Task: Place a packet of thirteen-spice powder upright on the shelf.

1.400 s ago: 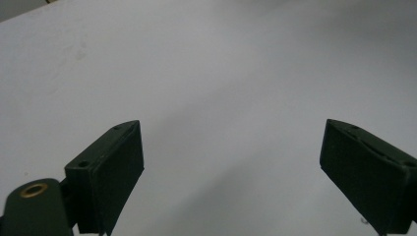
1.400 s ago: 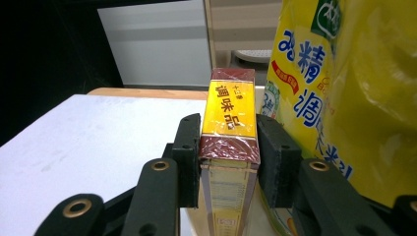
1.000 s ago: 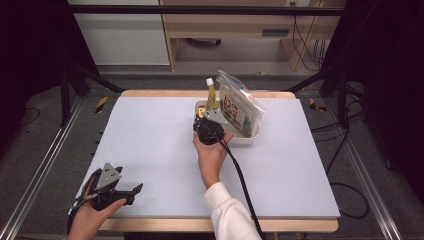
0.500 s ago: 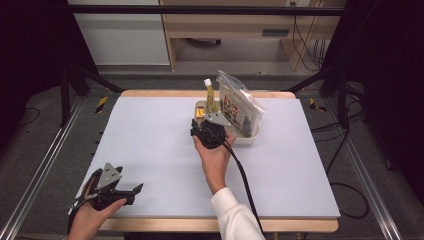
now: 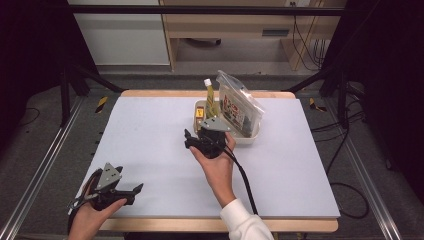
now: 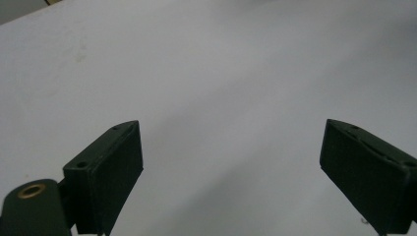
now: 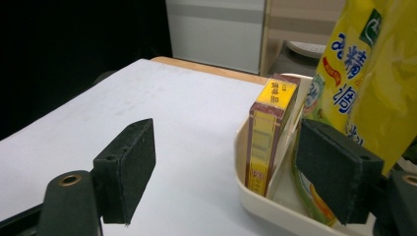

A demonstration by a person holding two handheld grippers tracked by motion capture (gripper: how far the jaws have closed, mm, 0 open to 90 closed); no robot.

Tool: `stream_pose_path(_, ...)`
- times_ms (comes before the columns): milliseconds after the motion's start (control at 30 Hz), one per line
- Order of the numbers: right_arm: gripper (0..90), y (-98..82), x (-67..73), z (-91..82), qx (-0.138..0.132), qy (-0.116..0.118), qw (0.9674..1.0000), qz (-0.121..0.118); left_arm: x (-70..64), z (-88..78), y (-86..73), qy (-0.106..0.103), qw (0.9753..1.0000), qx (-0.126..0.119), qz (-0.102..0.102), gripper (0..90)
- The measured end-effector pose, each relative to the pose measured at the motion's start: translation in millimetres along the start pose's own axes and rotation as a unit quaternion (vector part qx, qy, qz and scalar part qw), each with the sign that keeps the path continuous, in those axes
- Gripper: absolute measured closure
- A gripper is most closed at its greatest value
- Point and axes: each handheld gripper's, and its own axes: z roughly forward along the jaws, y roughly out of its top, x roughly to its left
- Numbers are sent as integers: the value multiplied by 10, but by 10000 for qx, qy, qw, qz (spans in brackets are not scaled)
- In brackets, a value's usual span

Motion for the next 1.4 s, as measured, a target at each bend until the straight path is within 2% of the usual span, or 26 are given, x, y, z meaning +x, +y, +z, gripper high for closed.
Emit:
stream_pose_path(233, 179, 22, 2, -164, 147, 145, 9996, -207, 6, 1, -1, 13, 10000, 1, -18, 85)
stream_pose_path(267, 165, 21, -9, -217, 171, 181, 9992, -313, 8, -1, -1, 16, 10000, 0, -21, 84)
stream_pose_path(467, 140, 15, -54, -352, 270, 360, 9976, -530, 13, 0, -4, 25, 10000, -1, -39, 83)
stream_pose_path(633, 138, 10, -123, -436, 359, 480, 9964, -595, 12, -1, -5, 25, 10000, 1, -39, 82)
stream_pose_path(1033, 101, -13, -322, -646, 421, 458, 9952, -760, 16, -3, -8, 46, 10000, -2, -63, 80)
stream_pose_path(1400, 71, -84, -634, -871, 472, 249, 9957, -753, 16, -2, -11, 40, 10000, -6, -72, 73)
